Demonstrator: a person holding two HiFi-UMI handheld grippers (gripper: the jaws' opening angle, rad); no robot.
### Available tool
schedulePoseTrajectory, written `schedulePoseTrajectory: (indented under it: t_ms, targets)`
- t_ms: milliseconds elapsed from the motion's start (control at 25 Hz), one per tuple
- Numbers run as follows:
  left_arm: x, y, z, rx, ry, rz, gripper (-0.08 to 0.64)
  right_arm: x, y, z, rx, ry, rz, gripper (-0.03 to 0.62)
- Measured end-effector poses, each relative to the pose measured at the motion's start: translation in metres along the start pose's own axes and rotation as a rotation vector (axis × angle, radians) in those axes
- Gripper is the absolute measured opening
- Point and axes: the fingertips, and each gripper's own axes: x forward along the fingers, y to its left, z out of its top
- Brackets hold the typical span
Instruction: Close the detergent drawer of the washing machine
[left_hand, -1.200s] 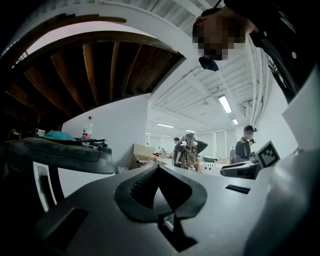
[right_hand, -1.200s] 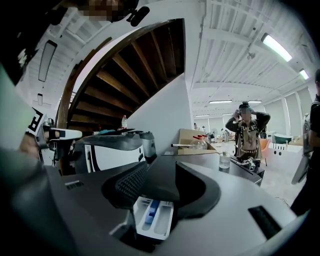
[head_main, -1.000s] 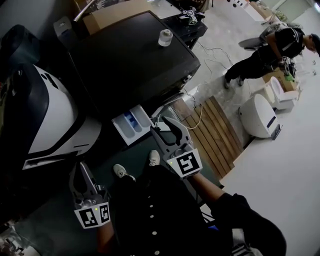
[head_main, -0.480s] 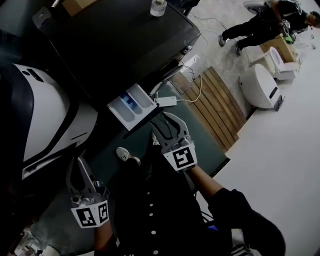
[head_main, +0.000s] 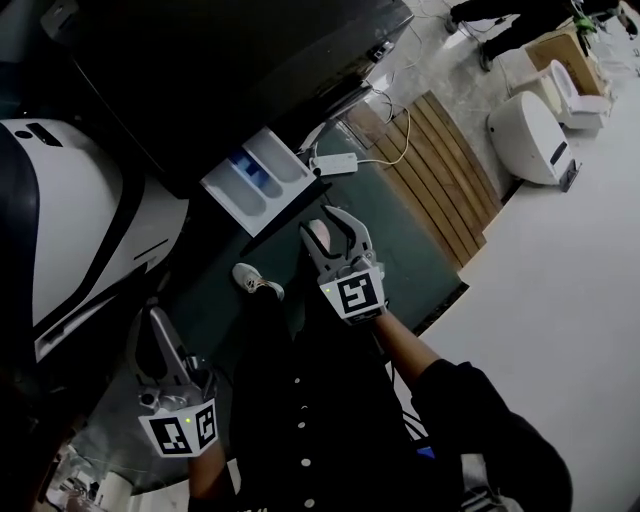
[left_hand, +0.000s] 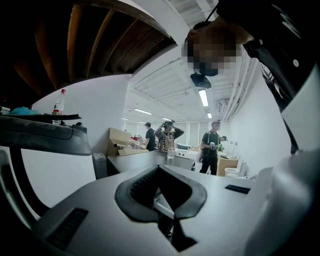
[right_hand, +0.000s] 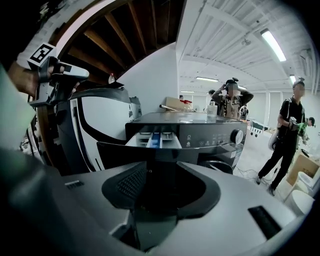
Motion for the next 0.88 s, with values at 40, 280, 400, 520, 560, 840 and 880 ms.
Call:
schedulePoseTrajectory:
  t_ms: [40,280,400,520,560,840,880]
  targets:
    - [-0.001,0.0,-0.003,0.0,0.006,0.0,0.005,0.002,0.0,-0.005,0.0,0.006,-0.001,0.178]
    - [-0.007,0.004,-0.014,-0.012,0.032,0.007,0.005,0.015,0.002,-0.02,-0.001,0.03,-0.001,0.178]
    - [-0.008,0.004,-0.016,-0.013,0.043,0.009,0.005,0.02,0.004,-0.022,0.003,0.041,-0.002,0.181]
    - [-0.009,0.005,-0.019,-0.018,0.052,0.017,0.005,0.026,0.004,-0.023,0.025,0.03,-0.012,0.185]
    - [-0.01,0.006,-0.02,-0.018,0.055,0.019,0.005,0.026,0.004,-0.023,0.03,0.027,-0.017,0.186]
    - [-0.014,0.011,-0.022,-0.02,0.061,0.034,0.005,0.027,0.005,-0.021,0.042,0.055,-0.008,0.181]
    - [-0.015,0.012,-0.021,-0.02,0.061,0.035,0.005,0.028,0.005,-0.021,0.038,0.053,-0.005,0.183]
